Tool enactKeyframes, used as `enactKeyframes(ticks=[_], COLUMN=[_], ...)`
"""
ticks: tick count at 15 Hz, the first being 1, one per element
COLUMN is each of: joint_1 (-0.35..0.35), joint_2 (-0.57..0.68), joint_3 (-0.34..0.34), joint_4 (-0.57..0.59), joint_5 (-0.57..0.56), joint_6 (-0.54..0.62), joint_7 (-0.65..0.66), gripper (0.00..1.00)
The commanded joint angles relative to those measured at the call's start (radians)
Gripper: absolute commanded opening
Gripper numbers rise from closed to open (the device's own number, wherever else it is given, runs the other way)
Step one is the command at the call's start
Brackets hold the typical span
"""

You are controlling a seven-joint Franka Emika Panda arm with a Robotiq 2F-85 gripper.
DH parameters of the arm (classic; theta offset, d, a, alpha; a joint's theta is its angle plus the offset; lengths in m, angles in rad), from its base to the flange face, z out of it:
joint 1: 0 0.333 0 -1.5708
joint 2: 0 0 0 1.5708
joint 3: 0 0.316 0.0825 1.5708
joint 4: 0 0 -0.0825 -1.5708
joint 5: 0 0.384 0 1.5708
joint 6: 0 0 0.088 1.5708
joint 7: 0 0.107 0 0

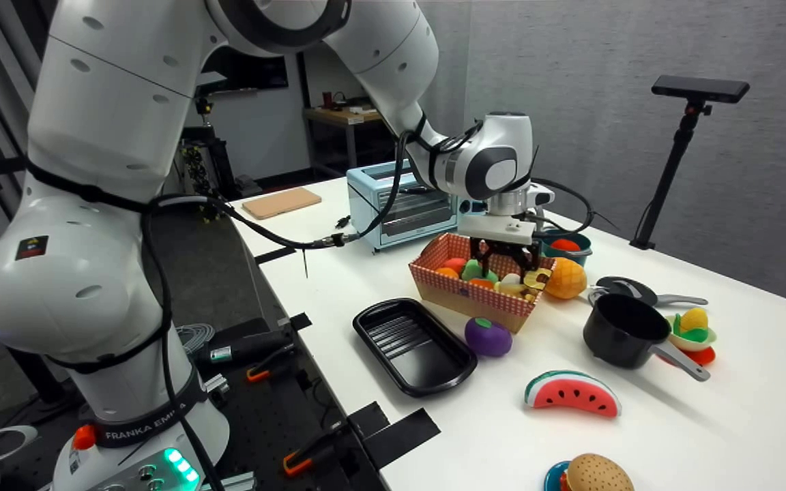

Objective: Remove the banana plushie from the box and put it on the table

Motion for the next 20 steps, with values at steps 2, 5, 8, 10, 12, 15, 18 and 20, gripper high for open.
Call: enactKeyframes(ticks=[2,5,8,10,12,15,18,20], joint_1=[-0.029,-0.028,-0.031,-0.031,-0.031,-0.03,-0.032,-0.037], joint_2=[0.03,0.005,0.009,0.01,0.01,0.005,0.0,-0.001], joint_3=[0.011,0.013,0.013,0.013,0.015,0.016,0.024,0.032], joint_4=[0.04,0.009,0.014,0.016,0.013,0.007,0.005,0.007], joint_5=[0.005,-0.011,-0.01,-0.01,-0.011,-0.012,-0.007,0.004], joint_6=[-0.02,-0.006,-0.006,-0.006,-0.001,0.009,0.01,0.006], joint_7=[0.023,0.016,0.017,0.018,0.015,0.013,0.009,0.005], gripper=[0.99,0.99,0.99,1.0,0.75,0.58,0.33,0.19])
